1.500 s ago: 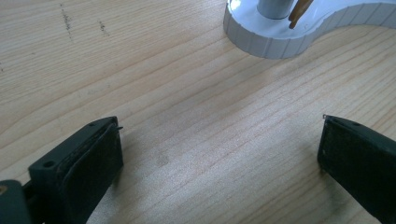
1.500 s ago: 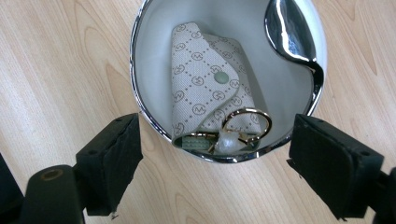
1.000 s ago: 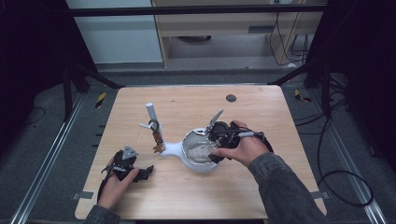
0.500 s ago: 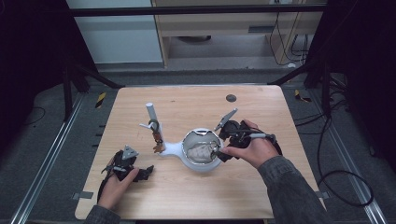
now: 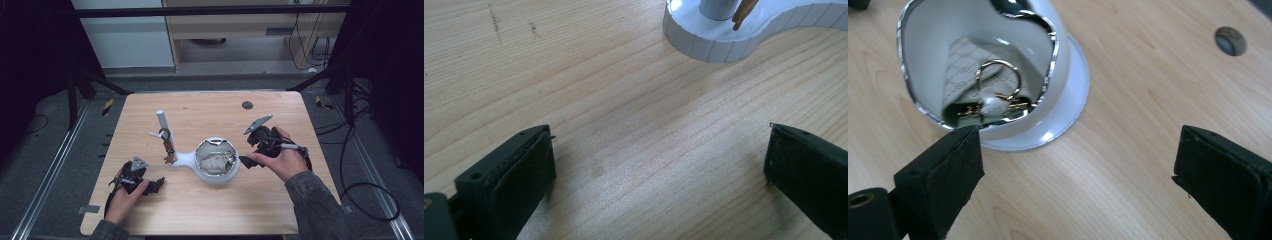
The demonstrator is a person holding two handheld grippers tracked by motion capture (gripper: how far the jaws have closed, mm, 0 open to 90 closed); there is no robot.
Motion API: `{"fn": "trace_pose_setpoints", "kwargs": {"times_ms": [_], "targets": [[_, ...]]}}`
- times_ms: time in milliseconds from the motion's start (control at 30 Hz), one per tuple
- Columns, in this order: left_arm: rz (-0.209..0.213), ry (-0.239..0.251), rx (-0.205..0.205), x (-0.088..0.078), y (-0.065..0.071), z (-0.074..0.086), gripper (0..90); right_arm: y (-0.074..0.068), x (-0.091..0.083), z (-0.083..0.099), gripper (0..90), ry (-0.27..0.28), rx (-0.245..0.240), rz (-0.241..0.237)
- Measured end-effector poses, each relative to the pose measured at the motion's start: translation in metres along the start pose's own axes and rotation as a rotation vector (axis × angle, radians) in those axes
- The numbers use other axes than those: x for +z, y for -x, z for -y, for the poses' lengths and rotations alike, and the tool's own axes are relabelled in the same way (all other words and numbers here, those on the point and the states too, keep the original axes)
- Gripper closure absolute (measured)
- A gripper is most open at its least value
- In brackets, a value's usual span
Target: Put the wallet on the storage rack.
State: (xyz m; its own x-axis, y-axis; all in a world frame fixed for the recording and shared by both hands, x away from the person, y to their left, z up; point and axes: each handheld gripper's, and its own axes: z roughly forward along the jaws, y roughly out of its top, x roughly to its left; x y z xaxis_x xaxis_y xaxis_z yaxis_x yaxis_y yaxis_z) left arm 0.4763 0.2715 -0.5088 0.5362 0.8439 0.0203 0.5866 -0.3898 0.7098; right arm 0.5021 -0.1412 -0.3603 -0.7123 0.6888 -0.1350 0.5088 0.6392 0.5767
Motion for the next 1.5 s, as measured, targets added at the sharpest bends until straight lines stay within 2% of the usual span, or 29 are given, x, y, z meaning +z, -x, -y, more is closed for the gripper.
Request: {"fn": "trace_pose_setpoints", "kwargs": {"times_ms": [133,200,300,567,1067,1500], "targets": [[0.0,0.002,-0.002,0.0,0.0,0.0,0.0,0.009,-0.003,0.013,5.5,0.04,0.052,0.034],[0.0,0.002,-0.002,0.0,0.0,0.0,0.0,0.011,-0.003,0.016,5.4,0.051,0.06,0.038],[0.0,0.002,-0.003,0.0,0.0,0.0,0.0,0.017,-0.003,0.028,5.3,0.071,0.098,0.045],[0.0,0.002,-0.003,0.0,0.0,0.0,0.0,0.021,-0.001,0.05,5.1,0.101,0.13,0.056],[0.0,0.002,-0.003,0.0,0.0,0.0,0.0,0.024,0.011,0.085,5.8,0.108,0.206,0.072],[-0.001,0.002,-0.003,0.0,0.0,0.0,0.0,0.022,0.031,0.113,5.8,0.073,0.264,0.04]]}}
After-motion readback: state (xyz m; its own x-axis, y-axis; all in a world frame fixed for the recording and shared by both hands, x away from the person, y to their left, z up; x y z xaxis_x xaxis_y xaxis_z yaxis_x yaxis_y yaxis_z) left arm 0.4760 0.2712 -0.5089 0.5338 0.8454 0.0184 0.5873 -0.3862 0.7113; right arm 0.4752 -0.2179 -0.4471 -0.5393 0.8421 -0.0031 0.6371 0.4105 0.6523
